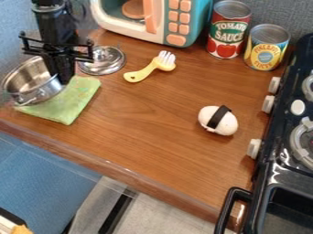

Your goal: Take the pot and put it on the green towel

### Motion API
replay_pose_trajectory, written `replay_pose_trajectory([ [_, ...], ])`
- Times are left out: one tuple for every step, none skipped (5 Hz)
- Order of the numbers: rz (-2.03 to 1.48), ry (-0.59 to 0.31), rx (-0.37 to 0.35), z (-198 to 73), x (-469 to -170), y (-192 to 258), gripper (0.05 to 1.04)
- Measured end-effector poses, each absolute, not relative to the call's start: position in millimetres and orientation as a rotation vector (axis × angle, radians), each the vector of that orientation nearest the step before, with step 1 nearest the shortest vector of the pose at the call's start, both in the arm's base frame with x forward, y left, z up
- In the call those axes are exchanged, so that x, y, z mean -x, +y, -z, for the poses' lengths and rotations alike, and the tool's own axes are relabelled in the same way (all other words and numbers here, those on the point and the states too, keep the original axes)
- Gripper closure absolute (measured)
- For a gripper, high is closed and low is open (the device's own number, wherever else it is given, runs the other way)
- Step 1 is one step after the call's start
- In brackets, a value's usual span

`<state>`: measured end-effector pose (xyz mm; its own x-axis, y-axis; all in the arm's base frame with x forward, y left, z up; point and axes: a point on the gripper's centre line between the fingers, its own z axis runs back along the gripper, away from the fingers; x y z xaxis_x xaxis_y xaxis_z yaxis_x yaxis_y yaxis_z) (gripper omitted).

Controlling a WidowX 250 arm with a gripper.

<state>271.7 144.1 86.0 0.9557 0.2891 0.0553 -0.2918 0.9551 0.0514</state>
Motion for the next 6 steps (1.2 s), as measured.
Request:
replay_pose_trajectory([
  [-0.344,-0.038,-0.071,-72.7,-274.3,153.9,1.014],
  [-0.381,-0.051,-0.082,-64.8,-285.8,161.4,1.014],
  [-0.380,-0.039,-0.084,-56.3,-296.9,160.8,0.995],
  [-0.411,-0.050,-0.061,-54.4,-299.7,158.4,0.835],
  [-0.367,-0.024,-0.033,-56.9,-296.2,152.9,0.565],
  [-0.251,-0.031,-0.038,-81.3,-295.2,150.3,0.261],
])
